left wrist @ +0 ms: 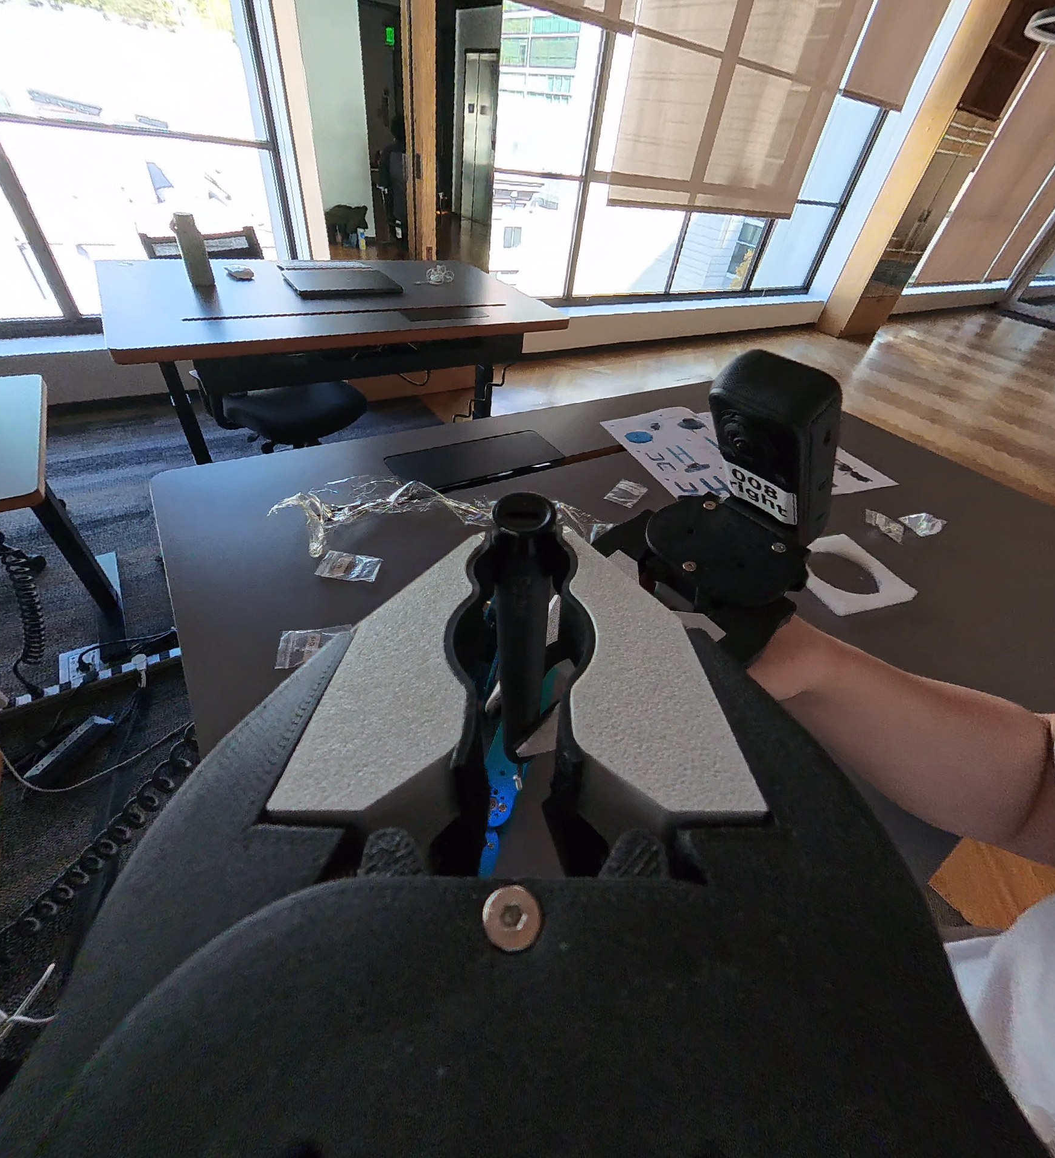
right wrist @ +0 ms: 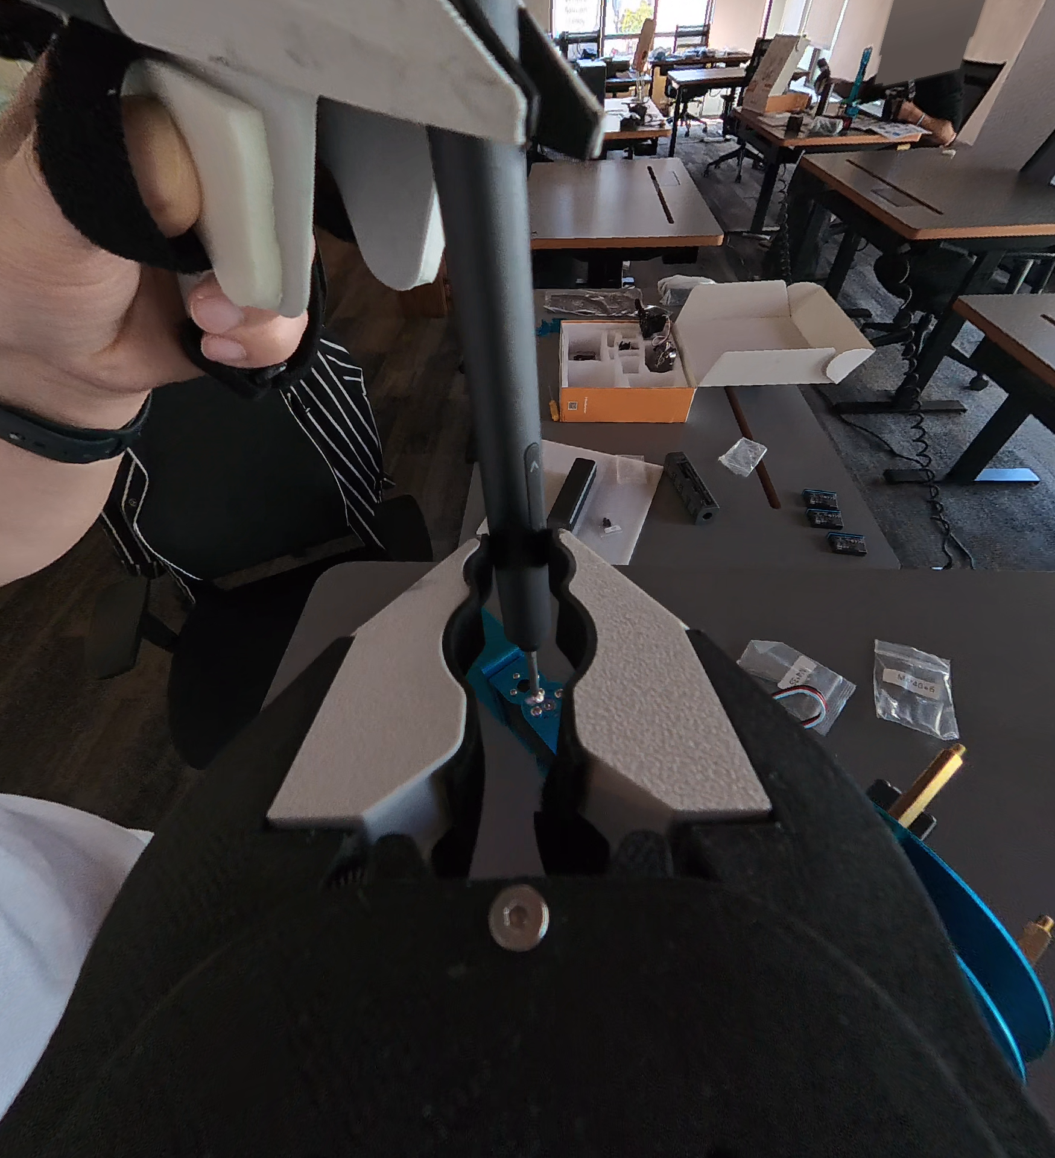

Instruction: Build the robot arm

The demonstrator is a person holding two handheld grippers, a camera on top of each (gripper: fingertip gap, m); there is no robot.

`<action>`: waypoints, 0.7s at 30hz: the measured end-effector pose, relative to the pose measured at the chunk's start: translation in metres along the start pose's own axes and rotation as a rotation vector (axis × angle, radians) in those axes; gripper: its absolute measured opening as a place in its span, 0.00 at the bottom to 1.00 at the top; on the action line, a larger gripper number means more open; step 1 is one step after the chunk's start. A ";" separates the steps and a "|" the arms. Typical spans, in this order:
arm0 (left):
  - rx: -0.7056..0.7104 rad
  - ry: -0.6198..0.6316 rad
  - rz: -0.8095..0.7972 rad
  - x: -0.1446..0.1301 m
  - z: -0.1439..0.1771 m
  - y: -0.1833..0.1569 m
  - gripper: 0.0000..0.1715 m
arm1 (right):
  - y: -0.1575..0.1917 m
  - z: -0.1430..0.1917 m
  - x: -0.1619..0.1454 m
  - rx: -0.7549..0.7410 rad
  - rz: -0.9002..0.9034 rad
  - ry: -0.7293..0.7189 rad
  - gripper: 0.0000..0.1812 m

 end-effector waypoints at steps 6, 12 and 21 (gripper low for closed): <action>0.010 0.021 0.005 -0.009 -0.009 0.009 0.09 | -0.008 -0.006 -0.010 0.036 -0.050 0.015 0.10; 0.017 0.007 0.035 -0.016 -0.009 0.018 0.09 | -0.011 -0.011 -0.015 0.048 -0.050 0.033 0.10; 0.012 -0.006 0.052 -0.019 -0.008 0.022 0.09 | -0.012 -0.014 -0.019 0.051 -0.054 0.039 0.10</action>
Point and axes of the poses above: each gripper's, where its closed fingertips meet, z back along the fingers, x out of its top, y = z × x across the jaws, the point moved 2 cm from there along z, back along the fingers, and after that the axes turned 6 degrees about -x, right-handed, at the moved point
